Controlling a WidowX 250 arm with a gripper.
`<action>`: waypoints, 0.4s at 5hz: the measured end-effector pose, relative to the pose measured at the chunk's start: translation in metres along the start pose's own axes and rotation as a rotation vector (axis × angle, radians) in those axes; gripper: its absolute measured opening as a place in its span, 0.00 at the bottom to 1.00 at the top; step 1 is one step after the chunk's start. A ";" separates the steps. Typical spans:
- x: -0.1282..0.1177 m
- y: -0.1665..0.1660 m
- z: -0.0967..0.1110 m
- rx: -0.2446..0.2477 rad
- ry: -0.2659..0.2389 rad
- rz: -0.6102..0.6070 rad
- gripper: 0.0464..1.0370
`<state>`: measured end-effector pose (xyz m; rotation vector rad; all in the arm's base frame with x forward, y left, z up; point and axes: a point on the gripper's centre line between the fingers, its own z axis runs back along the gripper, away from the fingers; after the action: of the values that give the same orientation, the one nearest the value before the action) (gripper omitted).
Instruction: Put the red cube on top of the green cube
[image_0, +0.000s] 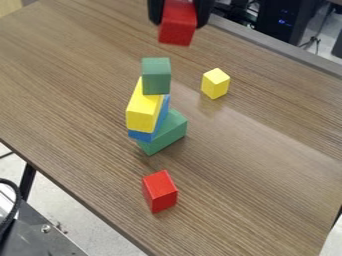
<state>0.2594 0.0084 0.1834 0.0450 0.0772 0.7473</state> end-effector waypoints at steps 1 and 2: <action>0.008 0.003 -0.011 0.005 0.063 0.037 0.54; 0.015 0.007 -0.010 -0.016 0.104 0.061 0.54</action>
<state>0.2647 0.0243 0.1734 -0.0067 0.1694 0.8107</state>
